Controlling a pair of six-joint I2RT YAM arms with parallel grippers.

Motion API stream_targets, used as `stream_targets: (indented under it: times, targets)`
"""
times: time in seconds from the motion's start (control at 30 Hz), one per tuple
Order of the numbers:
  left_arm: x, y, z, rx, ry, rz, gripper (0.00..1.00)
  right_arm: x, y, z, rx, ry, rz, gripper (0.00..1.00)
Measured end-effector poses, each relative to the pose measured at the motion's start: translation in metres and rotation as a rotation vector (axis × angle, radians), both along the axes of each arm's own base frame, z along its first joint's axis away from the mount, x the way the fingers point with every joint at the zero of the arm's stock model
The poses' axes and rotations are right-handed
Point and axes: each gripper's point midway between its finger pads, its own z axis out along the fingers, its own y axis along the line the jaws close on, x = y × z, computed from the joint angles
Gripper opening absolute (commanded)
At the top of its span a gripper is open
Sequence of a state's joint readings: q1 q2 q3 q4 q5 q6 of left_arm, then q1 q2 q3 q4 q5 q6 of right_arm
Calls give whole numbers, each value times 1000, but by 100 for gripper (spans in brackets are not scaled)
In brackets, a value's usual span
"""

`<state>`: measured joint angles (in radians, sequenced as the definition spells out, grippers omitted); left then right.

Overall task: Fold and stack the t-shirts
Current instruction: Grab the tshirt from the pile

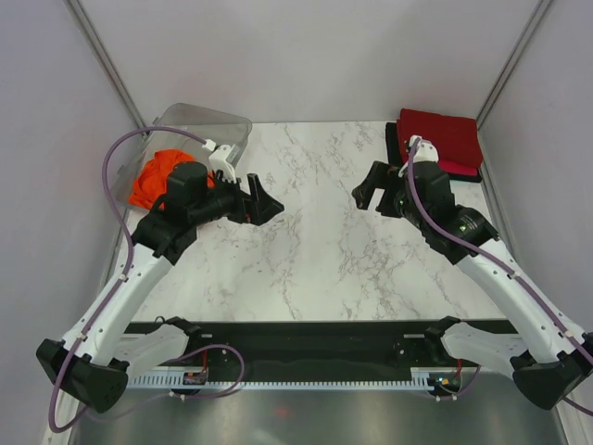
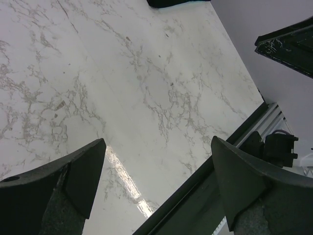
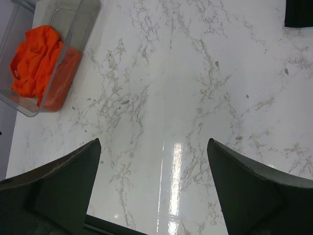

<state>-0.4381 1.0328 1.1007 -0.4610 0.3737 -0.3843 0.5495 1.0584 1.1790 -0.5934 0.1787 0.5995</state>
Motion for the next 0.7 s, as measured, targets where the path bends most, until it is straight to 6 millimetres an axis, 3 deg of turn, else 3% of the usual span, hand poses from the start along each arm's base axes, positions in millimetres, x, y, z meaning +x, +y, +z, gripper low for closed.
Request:
stream_targets:
  times: [0.2, 0.33, 0.47, 0.57, 0.63, 0.7]
  targets:
    - [14, 15, -4, 42, -16, 111, 97, 4, 3, -4, -1, 3, 1, 98]
    - [50, 53, -4, 121, -14, 329, 95, 6, 7, -15, -9, 27, 15, 98]
    - [124, 133, -3, 182, 16, 634, 81, 9, 13, -23, -15, 46, 34, 98]
    - [180, 216, -25, 256, 114, 854, 80, 11, 19, -22, -8, 38, 61, 98]
    - [205, 262, -55, 289, 192, 948, 80, 12, 21, -22, -4, 34, 74, 98]
    - [209, 291, -92, 318, 290, 996, 80, 13, 23, -21, -1, 29, 80, 98]
